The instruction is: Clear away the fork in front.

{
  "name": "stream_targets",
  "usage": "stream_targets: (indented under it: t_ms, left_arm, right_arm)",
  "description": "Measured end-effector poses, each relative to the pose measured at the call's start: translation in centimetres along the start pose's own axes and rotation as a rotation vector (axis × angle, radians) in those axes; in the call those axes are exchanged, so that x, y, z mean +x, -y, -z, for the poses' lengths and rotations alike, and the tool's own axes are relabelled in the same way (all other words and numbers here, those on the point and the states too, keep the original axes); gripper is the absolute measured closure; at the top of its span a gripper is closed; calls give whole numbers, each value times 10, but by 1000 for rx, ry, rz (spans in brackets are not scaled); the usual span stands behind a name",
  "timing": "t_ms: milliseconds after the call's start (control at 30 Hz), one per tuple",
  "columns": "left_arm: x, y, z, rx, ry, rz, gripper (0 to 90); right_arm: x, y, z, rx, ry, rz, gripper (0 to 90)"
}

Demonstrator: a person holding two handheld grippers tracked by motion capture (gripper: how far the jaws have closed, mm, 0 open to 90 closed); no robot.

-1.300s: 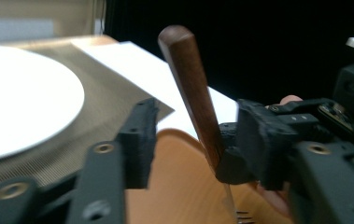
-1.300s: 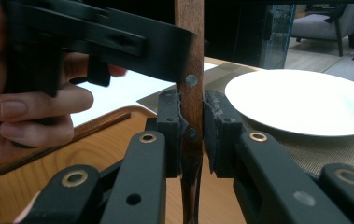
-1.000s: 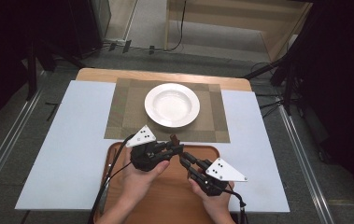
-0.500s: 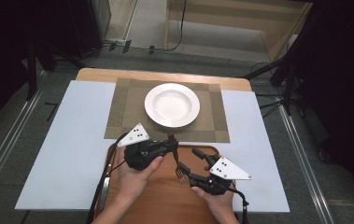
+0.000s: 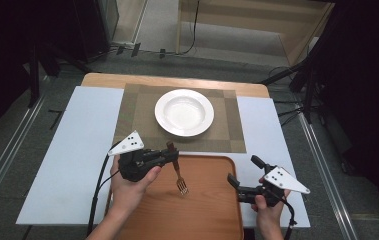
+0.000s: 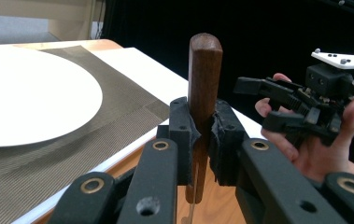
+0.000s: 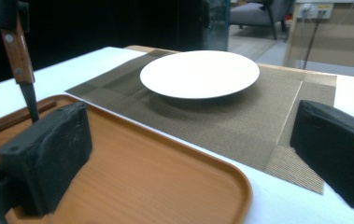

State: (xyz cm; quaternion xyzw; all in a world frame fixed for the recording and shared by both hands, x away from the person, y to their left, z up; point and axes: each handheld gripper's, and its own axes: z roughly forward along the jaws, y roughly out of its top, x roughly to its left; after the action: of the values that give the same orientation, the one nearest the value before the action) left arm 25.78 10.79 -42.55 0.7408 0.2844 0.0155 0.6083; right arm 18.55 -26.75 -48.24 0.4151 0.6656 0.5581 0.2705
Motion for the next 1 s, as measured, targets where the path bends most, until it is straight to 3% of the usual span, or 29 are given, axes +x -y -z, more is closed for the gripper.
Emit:
stream_targets:
  t_ms: [133,500,767,1000]
  left_arm:
    - [4,4,11,2,7,11,793]
    - [13,11,39,-21,21,43,793]
    - [15,14,53,-24,61,66,793]
    - [17,23,60,-10,93,98,793]
  right_arm:
    - [-18,3,17,-3,66,-14,0]
    - [-52,20,43,8,161,-28,0]
    - [-66,28,51,5,201,-47,0]
    - [-73,33,53,18,229,-34,0]
